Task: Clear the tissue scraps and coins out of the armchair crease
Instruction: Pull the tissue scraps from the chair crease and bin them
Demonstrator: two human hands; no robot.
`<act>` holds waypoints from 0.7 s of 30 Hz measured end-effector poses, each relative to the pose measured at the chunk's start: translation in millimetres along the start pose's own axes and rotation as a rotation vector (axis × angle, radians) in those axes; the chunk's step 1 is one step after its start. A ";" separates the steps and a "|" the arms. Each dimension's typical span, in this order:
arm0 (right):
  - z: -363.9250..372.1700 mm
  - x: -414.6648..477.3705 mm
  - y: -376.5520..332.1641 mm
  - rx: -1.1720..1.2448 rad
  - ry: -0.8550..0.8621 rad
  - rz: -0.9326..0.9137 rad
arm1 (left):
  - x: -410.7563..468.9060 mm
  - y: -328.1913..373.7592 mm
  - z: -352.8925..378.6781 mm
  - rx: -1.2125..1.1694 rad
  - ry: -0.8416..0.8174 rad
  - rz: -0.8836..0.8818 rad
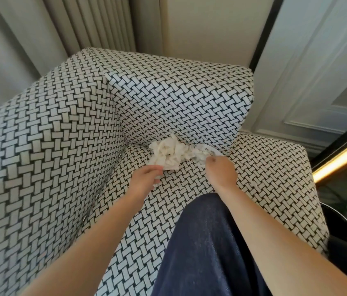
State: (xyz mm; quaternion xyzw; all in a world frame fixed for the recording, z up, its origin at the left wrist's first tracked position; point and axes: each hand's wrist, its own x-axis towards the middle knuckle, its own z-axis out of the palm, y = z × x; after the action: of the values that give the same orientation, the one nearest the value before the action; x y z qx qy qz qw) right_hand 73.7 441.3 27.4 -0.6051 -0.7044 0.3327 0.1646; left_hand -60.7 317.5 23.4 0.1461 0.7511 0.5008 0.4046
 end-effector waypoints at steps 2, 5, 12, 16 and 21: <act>-3.9 -2.4 1.1 -0.020 0.016 -0.068 | -1.2 -0.1 -0.2 0.022 -0.001 0.030; -9.2 -7.5 0.1 -0.042 0.059 -0.168 | -2.4 -3.8 -1.5 0.072 0.039 0.094; -12.6 -19.3 -3.8 -0.023 0.180 -0.287 | 5.0 -24.6 -8.3 0.345 0.374 0.191; -13.4 -26.9 -5.7 -0.049 0.243 -0.343 | 11.0 -32.2 -14.5 0.342 0.419 0.128; -15.0 -39.0 -10.7 -0.091 0.371 -0.479 | 23.3 -30.3 -19.6 0.391 0.272 0.202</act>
State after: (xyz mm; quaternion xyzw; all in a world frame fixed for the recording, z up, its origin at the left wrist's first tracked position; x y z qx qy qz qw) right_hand 83.7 407.3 52.1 -0.4788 -0.7991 0.1363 0.3371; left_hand -84.5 305.8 -10.4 0.2271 0.8628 0.3989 0.2117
